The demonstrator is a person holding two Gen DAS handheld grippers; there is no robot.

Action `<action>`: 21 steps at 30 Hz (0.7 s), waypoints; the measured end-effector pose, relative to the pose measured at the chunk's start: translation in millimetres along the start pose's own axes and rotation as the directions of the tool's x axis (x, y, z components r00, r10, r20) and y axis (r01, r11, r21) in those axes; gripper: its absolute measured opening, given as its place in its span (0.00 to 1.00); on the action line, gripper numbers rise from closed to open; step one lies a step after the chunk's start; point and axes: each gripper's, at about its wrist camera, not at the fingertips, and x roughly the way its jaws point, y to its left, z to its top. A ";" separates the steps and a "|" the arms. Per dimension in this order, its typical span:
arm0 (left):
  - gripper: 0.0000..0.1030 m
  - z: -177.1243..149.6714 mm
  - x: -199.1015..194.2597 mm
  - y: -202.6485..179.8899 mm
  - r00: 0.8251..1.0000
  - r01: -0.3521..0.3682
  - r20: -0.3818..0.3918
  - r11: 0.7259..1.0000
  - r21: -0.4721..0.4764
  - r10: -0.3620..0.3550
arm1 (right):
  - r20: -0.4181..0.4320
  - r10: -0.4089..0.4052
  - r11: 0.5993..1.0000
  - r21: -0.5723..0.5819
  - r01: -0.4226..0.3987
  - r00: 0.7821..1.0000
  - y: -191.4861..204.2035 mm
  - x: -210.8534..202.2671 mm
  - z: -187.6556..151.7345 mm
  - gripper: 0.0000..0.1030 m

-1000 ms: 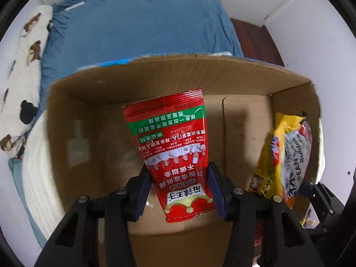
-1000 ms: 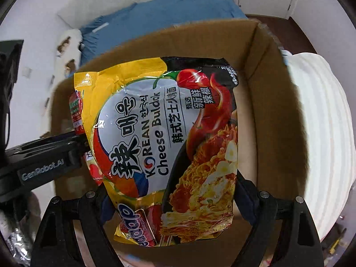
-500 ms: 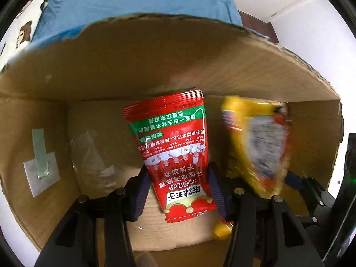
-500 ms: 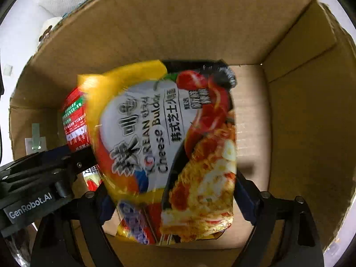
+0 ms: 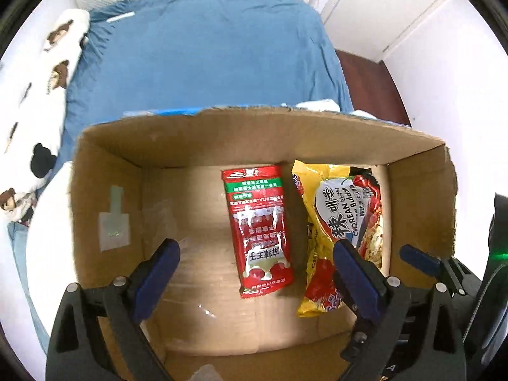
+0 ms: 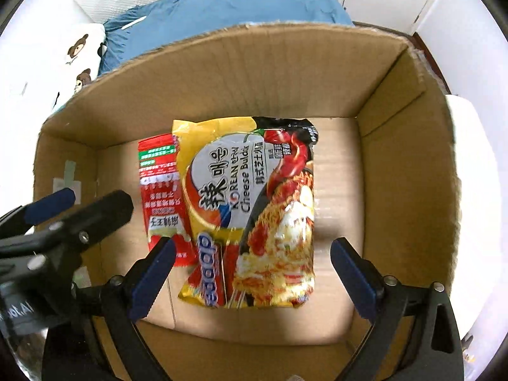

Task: Organize snacks
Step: 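Lower both packs into the cardboard box and open both tools, then grasp the brown biscuit pack with the right tool while the left tool grasps the white bread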

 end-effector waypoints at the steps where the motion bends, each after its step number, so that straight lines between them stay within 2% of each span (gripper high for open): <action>1: 0.96 -4.3 -8.8 -1.1 1.000 -0.003 0.031 1.000 0.002 0.003 | 0.004 0.007 1.000 0.001 -0.007 1.000 1.1 -9.4 -4.8 0.97; 4: 0.96 -14.6 -28.6 -3.4 0.996 -0.018 0.093 1.000 -0.005 0.018 | 0.021 0.026 1.000 0.010 -0.027 0.999 -0.5 -40.3 -15.1 0.97; 6: 0.96 -17.7 -39.4 -0.5 0.993 -0.014 0.117 1.000 -0.011 0.016 | 0.034 0.035 0.999 0.010 -0.036 0.999 3.2 -72.0 -22.2 0.97; 8: 0.96 -18.3 -44.8 3.8 0.990 -0.017 0.138 1.000 -0.014 0.019 | 0.052 0.037 0.999 0.009 -0.037 0.998 5.3 -86.6 -33.6 0.97; 15: 0.96 -53.9 -74.4 -8.1 0.975 -0.050 0.218 0.999 0.002 0.048 | 0.129 0.029 1.000 0.002 -0.030 0.991 10.0 -158.8 -61.0 0.97; 21: 0.96 -91.6 -102.3 -15.3 0.959 -0.058 0.279 0.998 0.014 0.052 | 0.208 0.027 1.000 -0.006 -0.027 0.978 9.9 -187.1 -95.0 0.97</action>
